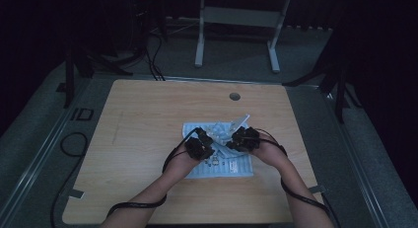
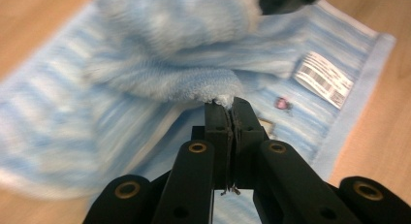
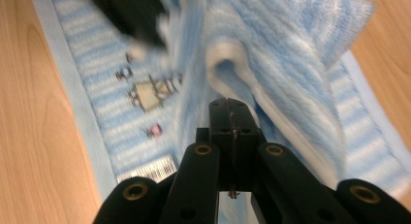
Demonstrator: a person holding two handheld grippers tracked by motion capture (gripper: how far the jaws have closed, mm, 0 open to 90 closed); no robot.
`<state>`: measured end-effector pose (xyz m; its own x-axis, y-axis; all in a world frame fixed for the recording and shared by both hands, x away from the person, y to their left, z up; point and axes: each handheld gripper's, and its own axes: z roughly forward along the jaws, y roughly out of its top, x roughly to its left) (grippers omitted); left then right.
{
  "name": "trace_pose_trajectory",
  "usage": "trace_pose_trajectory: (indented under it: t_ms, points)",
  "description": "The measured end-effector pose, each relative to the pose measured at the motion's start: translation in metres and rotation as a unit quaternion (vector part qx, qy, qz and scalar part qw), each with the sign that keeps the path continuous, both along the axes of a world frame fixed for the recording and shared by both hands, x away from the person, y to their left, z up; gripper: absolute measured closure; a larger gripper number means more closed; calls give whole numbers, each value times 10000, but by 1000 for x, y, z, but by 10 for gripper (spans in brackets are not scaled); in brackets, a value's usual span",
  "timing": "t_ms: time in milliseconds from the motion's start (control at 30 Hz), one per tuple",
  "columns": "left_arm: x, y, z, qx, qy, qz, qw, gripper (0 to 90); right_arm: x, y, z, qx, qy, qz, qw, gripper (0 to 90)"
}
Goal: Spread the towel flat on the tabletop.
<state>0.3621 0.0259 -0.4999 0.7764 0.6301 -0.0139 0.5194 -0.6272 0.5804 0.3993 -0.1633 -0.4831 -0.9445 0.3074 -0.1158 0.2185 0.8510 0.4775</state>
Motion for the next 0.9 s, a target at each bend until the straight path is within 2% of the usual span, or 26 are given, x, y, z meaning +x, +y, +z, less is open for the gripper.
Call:
trace_pose_trajectory:
  t_ms: [100,167,200,267,300,367,400,433,467,500,567,600,667,833,867,900]
  points:
    - [-1,8,8,-97,-90,62,9999,874,1,-6,2,-94,51,-64,9999,900]
    - [-3,14,14,-169,-229,180,9994,875,1,-9,0,-218,65,-103,9997,900]
    - [-2,17,17,-189,-197,165,9995,875,2,-11,-1,-250,82,-130,9996,900]
    - [-2,26,23,-275,-350,348,9984,875,1,-14,-4,-301,117,-127,9994,900]
    - [0,31,25,-308,-275,345,9986,875,2,-15,-6,-316,138,-137,9993,900]
    - [2,41,28,-443,-387,620,9963,875,1,-17,-8,-325,139,-149,9993,900]
    - [5,46,29,-520,-267,643,9962,875,1,-17,-8,-319,167,-154,9992,900]
    - [7,52,29,-611,-274,772,9948,874,1,-17,-9,-337,180,-143,9992,900]
    - [9,57,29,-587,-313,881,9939,875,1,-16,-9,-359,181,-148,9991,900]
    - [12,62,27,-559,-238,899,9941,874,1,-15,-10,-363,199,-119,9991,900]
    - [17,72,23,-534,-247,1104,9921,874,0,-14,-11,-400,234,-126,9988,900]
    - [20,77,20,-513,-174,1154,9918,874,0,-14,-12,-409,279,-104,9987,900]
    - [26,86,13,-514,-124,1370,9892,874,1,-14,-15,-461,286,-76,9985,900]
    - [37,98,-6,-372,75,1628,9859,873,2,-14,-19,-486,352,-109,9981,900]
    - [39,100,-9,-406,160,1627,9857,873,3,-14,-19,-475,311,-118,9983,890]
    - [40,100,-11,-405,211,1636,9855,873,3,-13,-18,-445,320,-155,9984,810]
